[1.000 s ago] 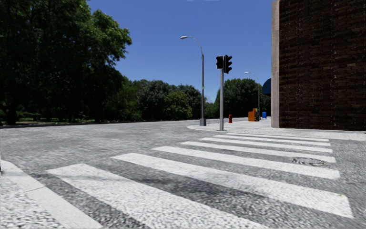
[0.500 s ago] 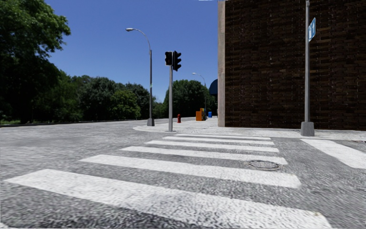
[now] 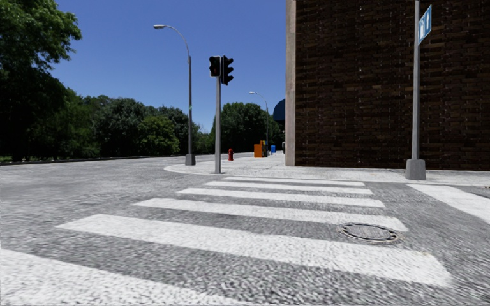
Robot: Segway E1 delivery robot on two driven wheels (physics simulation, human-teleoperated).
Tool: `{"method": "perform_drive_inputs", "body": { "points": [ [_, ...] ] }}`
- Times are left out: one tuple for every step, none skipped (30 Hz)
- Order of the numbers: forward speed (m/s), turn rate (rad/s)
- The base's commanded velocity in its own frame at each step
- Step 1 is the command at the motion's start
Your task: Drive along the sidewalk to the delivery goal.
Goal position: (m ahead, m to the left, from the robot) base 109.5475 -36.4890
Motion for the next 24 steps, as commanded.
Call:
{"method": "perform_drive_inputs", "body": {
  "points": [
    [1.52,0.0],
    [1.52,0.0],
    [1.75,0.0],
    [2.0,0.0],
    [2.0,0.0],
    [2.0,0.0],
    [2.0,0.0],
    [2.0,0.0],
    [2.0,0.0],
    [2.0,0.0],
    [2.0,0.0],
    [2.0,0.0],
    [2.0,0.0],
    [2.0,0.0],
    [2.0,0.0],
    [2.0,0.0],
    [2.0,0.0],
    [2.0,0.0],
    [2.0,0.0],
    [2.0,0.0],
    [2.0,0.0],
    [2.0,0.0],
    [2.0,0.0],
    [2.0,0.0]
  ]
}}
